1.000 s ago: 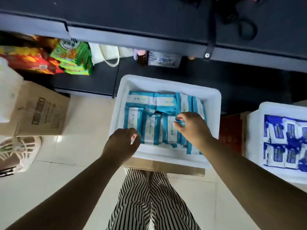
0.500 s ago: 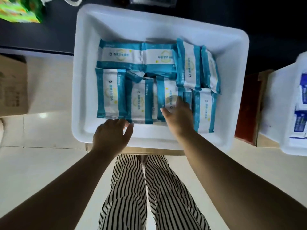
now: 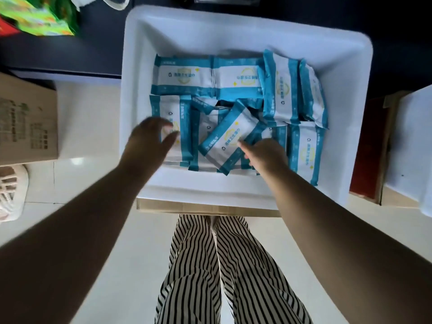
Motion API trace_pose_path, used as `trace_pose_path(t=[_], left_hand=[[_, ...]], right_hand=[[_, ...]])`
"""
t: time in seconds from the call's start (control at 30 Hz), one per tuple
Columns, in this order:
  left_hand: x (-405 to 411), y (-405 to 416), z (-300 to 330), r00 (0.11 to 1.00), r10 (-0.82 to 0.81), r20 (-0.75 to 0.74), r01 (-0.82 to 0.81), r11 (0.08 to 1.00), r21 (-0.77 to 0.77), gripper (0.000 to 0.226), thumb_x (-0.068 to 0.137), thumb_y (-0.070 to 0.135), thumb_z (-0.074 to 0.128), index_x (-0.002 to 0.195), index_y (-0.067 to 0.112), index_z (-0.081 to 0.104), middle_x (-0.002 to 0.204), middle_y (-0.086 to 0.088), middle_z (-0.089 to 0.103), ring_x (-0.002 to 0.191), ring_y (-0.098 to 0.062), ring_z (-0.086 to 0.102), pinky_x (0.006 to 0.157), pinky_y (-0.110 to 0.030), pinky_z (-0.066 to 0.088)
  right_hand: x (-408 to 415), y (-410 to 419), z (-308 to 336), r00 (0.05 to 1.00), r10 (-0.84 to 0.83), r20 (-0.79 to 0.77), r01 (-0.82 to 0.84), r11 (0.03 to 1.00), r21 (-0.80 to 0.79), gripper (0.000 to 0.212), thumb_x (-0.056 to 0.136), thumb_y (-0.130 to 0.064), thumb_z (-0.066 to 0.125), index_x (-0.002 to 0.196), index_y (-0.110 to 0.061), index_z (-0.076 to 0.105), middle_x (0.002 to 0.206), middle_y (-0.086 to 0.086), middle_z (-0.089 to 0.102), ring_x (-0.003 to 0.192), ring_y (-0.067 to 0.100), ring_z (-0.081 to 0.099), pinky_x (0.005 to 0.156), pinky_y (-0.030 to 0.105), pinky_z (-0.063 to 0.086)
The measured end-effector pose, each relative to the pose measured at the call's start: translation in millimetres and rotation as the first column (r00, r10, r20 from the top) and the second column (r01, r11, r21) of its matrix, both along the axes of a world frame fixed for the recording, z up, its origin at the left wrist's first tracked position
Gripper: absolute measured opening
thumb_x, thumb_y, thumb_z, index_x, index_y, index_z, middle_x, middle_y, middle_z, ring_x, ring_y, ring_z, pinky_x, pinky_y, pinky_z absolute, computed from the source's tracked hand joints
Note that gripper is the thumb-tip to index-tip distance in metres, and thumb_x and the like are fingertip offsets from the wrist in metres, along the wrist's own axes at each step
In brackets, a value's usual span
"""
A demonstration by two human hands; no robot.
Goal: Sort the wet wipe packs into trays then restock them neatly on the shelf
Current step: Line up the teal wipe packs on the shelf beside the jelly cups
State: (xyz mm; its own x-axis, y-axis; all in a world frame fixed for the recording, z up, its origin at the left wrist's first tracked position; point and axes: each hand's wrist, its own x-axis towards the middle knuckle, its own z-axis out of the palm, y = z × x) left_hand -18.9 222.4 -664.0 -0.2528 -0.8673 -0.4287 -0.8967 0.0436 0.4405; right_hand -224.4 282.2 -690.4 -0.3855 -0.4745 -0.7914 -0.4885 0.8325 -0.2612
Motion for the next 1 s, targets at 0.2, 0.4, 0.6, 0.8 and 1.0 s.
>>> trace_pose_path(t=[0.2,0.4,0.6,0.8,1.0], left_hand=[[-11,-53,-29,0.960,-0.219,0.176,0.193,0.969,0.151,0.075,0.086,0.027,0.062,0.147,0.017,0.020,0.152,-0.015,0.018,0.140,-0.031,0.016,0.115,-0.041,0.018],[-18,-57,-39,0.930,-0.218,0.295,0.143,0.956,0.256,0.099,0.072,0.039,0.075,0.145,0.012,0.014,0.141,-0.021,0.033,0.130,-0.039,0.028,0.108,-0.048,0.027],[-14,-26,-16,0.874,-0.276,0.401,0.247,0.961,0.124,0.081,0.071,0.054,0.070,0.127,0.001,0.043,0.121,-0.020,0.053,0.112,-0.036,0.048,0.091,-0.044,0.043],[2,-36,33,0.913,-0.152,0.378,0.055,0.965,0.255,0.054,0.073,0.057,0.066,0.085,0.007,0.052,0.076,-0.009,0.050,0.086,-0.028,0.050,0.070,-0.032,0.036],[22,-35,106,0.901,0.423,0.097,-0.424,0.811,0.403,0.036,0.075,0.042,0.071,0.076,0.009,0.057,0.072,-0.007,0.057,0.063,-0.020,0.058,0.050,-0.026,0.054]], right_hand=[[0,-6,2,0.999,0.028,-0.038,-0.038,0.956,-0.290,0.064,0.086,-0.037,0.062,0.139,-0.013,0.034,0.117,0.008,0.056,0.113,0.024,0.053,0.088,0.032,0.042],[-4,-19,-7,0.991,0.124,-0.059,-0.134,0.964,-0.230,0.058,0.084,-0.041,0.064,0.130,-0.012,0.044,0.129,0.006,0.056,0.118,0.024,0.052,0.087,0.027,0.040],[-7,-22,-5,0.985,0.162,-0.060,-0.166,0.983,-0.076,0.050,0.077,-0.047,0.070,0.110,-0.012,0.055,0.109,0.006,0.064,0.099,0.024,0.060,0.068,0.026,0.042],[1,-5,30,0.959,-0.057,0.278,0.077,0.995,-0.059,0.023,0.086,-0.028,0.065,0.099,-0.009,0.064,0.083,0.004,0.060,0.075,0.013,0.054,0.050,0.006,0.041],[-15,-6,108,0.645,-0.434,0.630,0.514,0.855,0.063,0.012,0.085,-0.012,0.064,0.096,-0.017,0.063,0.104,0.004,0.068,0.094,0.017,0.065,0.062,0.026,0.055]])
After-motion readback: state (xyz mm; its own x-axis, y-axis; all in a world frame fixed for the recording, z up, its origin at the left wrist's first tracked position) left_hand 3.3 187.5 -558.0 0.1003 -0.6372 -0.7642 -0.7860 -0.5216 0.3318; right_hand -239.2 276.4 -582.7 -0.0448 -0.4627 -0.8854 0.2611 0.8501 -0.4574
